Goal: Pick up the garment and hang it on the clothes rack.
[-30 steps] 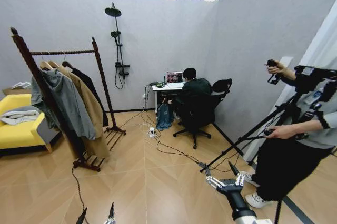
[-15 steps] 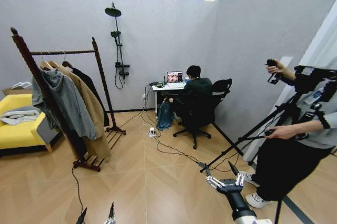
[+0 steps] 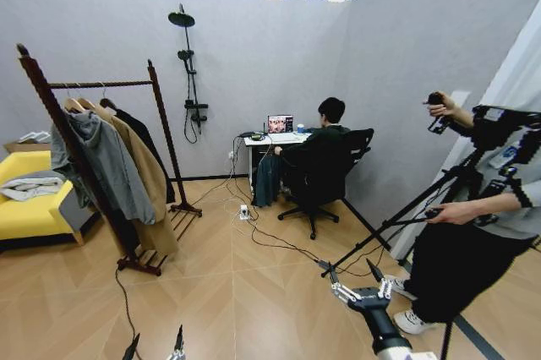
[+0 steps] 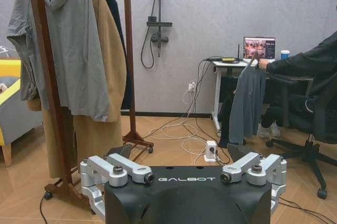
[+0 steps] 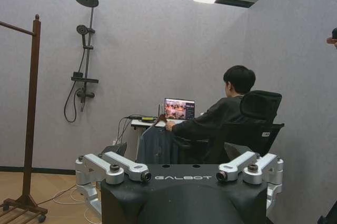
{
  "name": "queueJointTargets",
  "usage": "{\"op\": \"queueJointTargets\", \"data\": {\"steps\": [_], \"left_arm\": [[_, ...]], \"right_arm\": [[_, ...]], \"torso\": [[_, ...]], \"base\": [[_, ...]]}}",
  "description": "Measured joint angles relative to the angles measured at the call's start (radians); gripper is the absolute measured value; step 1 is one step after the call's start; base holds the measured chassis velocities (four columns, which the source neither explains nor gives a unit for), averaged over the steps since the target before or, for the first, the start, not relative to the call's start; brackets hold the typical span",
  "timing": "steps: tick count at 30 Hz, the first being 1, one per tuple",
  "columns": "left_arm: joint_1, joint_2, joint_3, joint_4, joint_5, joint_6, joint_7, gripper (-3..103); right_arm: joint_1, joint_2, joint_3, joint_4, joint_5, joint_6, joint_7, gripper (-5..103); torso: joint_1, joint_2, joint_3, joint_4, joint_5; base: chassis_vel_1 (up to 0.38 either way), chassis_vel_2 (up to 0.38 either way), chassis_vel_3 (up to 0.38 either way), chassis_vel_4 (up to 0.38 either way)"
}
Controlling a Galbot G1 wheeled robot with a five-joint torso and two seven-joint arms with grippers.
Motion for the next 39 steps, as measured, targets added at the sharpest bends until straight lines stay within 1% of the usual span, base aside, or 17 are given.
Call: {"op": "queueJointTargets", "data": {"steps": [9,16,27,29,30,31,34,37,39], "left_arm": [[0.000,0.000,0.000,0.000,0.000,0.000,0.000,100],[0.000,0.000,0.000,0.000,0.000,0.000,0.000,100],[0.000,0.000,0.000,0.000,0.000,0.000,0.000,100],[0.000,0.000,0.000,0.000,0.000,0.000,0.000,100],[0.000,0.000,0.000,0.000,0.000,0.000,0.000,100],[0.000,0.000,0.000,0.000,0.000,0.000,0.000,100],[0.000,0.000,0.000,0.000,0.000,0.000,0.000,100],[0.000,0.000,0.000,0.000,0.000,0.000,0.000,100],[0.000,0.000,0.000,0.000,0.000,0.000,0.000,100]], "right_arm": [[0.000,0.000,0.000,0.000,0.000,0.000,0.000,100],[0.000,0.000,0.000,0.000,0.000,0.000,0.000,100],[0.000,0.000,0.000,0.000,0.000,0.000,0.000,100],[0.000,0.000,0.000,0.000,0.000,0.000,0.000,100],[0.000,0.000,0.000,0.000,0.000,0.000,0.000,100],[0.000,0.000,0.000,0.000,0.000,0.000,0.000,100],[0.000,0.000,0.000,0.000,0.000,0.000,0.000,100],[0.000,0.000,0.000,0.000,0.000,0.000,0.000,100],[0.000,0.000,0.000,0.000,0.000,0.000,0.000,100]], "torso": [[0.000,0.000,0.000,0.0000,0.0000],[0.000,0.000,0.000,-0.0001,-0.0001],[0.000,0.000,0.000,0.0001,0.0000],[0.000,0.000,0.000,-0.0001,-0.0003],[0.000,0.000,0.000,-0.0003,0.0001],[0.000,0.000,0.000,0.0002,0.0003],[0.000,0.000,0.000,0.0000,-0.0003],[0.000,0.000,0.000,0.0001,0.0003],[0.000,0.000,0.000,-0.0002,-0.0005]], "base": [[0.000,0.000,0.000,0.000],[-0.098,0.079,0.089,-0.085],[-0.159,0.162,0.177,-0.166],[-0.177,0.183,0.181,-0.193],[-0.177,0.200,0.185,-0.193],[-0.210,0.200,0.191,-0.193],[-0.198,0.173,0.190,-0.181],[-0.212,0.202,0.207,-0.211],[-0.236,0.228,0.248,-0.242]]}}
